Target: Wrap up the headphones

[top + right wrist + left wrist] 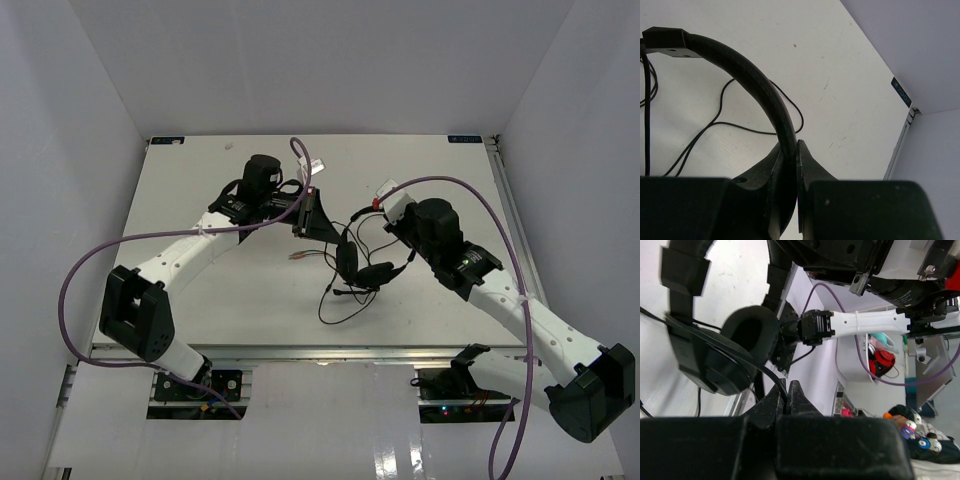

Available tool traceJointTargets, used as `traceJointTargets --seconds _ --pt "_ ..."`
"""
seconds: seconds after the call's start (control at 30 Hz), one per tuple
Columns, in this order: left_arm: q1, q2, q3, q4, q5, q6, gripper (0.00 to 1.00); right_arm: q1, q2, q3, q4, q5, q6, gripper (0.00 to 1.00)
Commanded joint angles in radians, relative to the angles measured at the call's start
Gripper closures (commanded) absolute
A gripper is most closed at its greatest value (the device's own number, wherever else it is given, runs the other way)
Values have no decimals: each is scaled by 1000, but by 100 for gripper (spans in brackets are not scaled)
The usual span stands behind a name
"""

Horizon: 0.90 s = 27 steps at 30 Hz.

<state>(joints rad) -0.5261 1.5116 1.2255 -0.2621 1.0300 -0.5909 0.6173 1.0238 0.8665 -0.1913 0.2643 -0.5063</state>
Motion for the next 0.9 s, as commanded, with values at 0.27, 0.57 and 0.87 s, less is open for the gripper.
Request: traceJointTargets --seconds 0.27,0.57,0.87 --pt "-6 36 111 -406 8 341 100 13 5 57 58 -51 -333 92" --pt "-7 72 158 -554 -133 433 100 15 44 85 -19 -217 -446 92" --pt "-22 21 150 -458 38 281 100 64 110 94 167 -46 -471 92"
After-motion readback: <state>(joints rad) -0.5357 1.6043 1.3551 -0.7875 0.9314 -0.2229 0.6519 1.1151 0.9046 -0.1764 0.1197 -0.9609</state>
